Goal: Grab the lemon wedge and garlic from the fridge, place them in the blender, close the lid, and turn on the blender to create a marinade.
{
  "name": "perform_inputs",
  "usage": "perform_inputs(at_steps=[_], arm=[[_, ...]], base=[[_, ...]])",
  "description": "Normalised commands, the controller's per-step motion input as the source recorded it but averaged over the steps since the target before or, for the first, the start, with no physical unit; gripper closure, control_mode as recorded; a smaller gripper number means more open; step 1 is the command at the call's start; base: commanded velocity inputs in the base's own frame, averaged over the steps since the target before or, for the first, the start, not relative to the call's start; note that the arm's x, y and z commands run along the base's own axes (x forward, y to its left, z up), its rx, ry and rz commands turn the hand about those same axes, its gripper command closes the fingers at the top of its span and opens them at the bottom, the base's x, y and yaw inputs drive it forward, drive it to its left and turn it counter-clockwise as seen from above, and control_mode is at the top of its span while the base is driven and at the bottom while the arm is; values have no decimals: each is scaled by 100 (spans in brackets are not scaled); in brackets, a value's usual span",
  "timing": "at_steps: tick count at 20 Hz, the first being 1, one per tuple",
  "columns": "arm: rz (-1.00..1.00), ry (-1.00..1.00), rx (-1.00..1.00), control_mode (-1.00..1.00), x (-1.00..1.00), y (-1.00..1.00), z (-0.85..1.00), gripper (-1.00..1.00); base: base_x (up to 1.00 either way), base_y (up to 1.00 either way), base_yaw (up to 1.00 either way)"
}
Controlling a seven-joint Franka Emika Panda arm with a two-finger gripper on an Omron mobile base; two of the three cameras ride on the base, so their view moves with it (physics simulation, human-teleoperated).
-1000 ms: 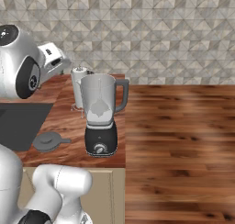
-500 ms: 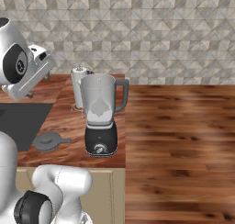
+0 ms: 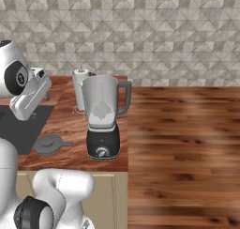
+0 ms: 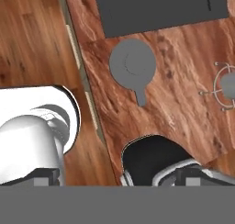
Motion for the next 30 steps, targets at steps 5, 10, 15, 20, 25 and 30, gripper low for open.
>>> perform_inputs(at_steps=[5,10,15,20,25,30], arm=[[14,0,-9,-100,3,16,-76,-100],[10,8,-5,-100,9,14,-57,-100],[11,18,-1,-100,20,3,-24,-100],[18,2,0,-100,10,0,-26,-100],[19,0,0,-100,6,0,-41,-100],[15,-1,0,-100,1,0,-46,-100]], base=[[0,0,0],[0,0,0],[0,0,0],[0,0,0],[0,0,0],[0,0,0]])
